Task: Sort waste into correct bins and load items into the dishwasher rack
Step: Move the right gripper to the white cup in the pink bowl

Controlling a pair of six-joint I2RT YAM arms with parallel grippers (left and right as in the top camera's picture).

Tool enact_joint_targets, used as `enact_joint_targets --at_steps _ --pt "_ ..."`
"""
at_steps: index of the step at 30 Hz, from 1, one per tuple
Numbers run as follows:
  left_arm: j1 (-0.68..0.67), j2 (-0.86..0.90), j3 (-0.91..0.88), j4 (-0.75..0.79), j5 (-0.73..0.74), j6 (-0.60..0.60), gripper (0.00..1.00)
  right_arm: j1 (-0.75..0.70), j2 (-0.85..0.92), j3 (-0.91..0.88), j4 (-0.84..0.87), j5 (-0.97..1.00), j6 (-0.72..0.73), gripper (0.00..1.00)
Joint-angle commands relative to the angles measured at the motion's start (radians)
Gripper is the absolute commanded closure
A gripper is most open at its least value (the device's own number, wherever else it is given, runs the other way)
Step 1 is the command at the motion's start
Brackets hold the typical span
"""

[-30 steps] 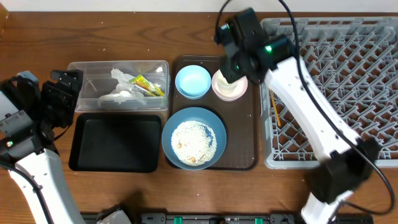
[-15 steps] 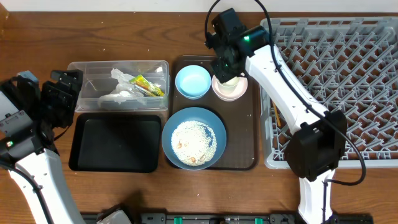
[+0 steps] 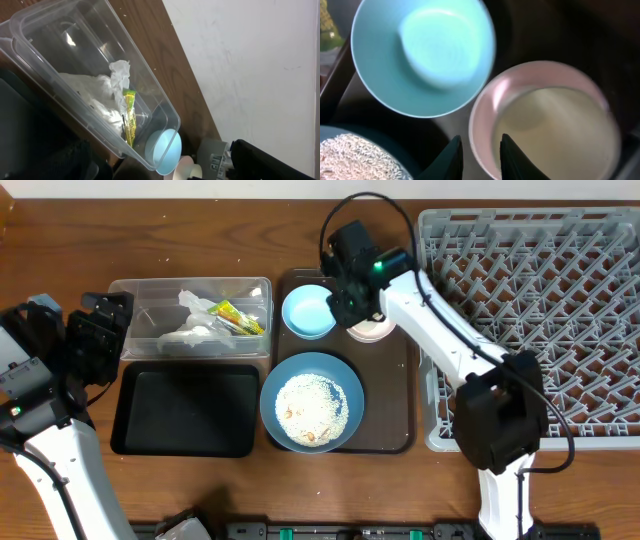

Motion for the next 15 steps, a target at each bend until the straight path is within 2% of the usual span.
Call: enact_joint_targets --at_steps 1,9,15 --pt "0.006 0.001 0.009 -0.002 0.009 -0.002 0.09 0.021 0.006 -0.037 0.031 0.004 0.017 0.76" --pt "0.006 0.001 0.009 -0.002 0.009 -0.002 0.09 0.021 0.006 -0.056 0.045 0.076 0.017 0.76" --pt "0.006 0.001 0.009 -0.002 0.009 -0.002 0.09 0.02 0.006 -0.056 0.043 0.079 0.017 0.86"
